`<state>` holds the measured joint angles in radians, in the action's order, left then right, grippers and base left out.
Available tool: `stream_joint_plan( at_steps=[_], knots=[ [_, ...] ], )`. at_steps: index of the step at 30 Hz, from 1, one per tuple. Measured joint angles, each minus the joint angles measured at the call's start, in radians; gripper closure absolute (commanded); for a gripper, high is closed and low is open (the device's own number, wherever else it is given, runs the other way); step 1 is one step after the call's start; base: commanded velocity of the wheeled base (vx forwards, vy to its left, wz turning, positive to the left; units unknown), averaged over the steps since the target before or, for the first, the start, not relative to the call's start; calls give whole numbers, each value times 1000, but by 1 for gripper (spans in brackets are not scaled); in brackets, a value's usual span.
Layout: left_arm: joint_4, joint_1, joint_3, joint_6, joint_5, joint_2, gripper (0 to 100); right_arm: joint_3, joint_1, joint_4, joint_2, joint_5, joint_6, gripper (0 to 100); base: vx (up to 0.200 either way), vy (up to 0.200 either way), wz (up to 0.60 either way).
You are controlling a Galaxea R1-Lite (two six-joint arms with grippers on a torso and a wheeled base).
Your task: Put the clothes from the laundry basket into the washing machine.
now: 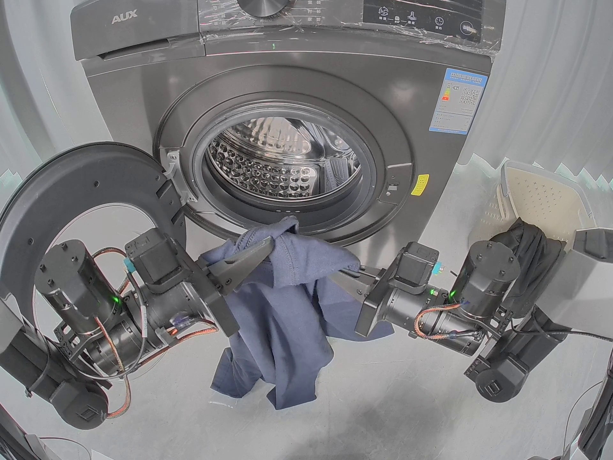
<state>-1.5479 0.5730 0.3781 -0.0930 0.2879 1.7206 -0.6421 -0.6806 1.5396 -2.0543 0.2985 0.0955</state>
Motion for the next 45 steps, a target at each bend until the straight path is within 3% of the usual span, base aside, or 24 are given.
stream_joint_plan(
  at_steps=[3, 8, 9, 15, 20, 30, 35, 41, 45],
  knots=[
    [0, 0, 0, 0, -1, 6, 100, 16, -23, -1, 27, -50, 0, 100, 0, 0, 0],
    [1, 1, 4, -4, 0, 10, 100, 33, -45, -2, 66, -62, 3, 100, 0, 0, 0],
    [1, 1, 2, -11, 0, 11, 0, 38, -47, -2, 74, -63, 4, 100, 0, 0, 0],
    [2, 17, -32, -79, 0, 19, 0, 85, -42, -3, 142, -66, 7, 100, 0, 0, 0],
    [1, 72, -90, -114, 0, 42, 0, 123, -7, -7, 219, -75, 9, 100, 0, 0, 0],
    [1, 90, -126, -119, -4, 95, 0, 147, 29, -3, 313, -44, 7, 100, 0, 0, 0],
    [1, 56, -122, -114, -6, 117, 0, 153, 30, -3, 334, -20, 7, 100, 0, 0, 0],
    [0, 5, -76, -112, -8, 155, 0, 183, 24, -3, 373, 59, 7, 100, 0, 0, 0],
    [0, -24, -24, -110, -27, 200, 0, 203, 16, -3, 392, 73, 7, 100, 0, 0, 0]
  ],
)
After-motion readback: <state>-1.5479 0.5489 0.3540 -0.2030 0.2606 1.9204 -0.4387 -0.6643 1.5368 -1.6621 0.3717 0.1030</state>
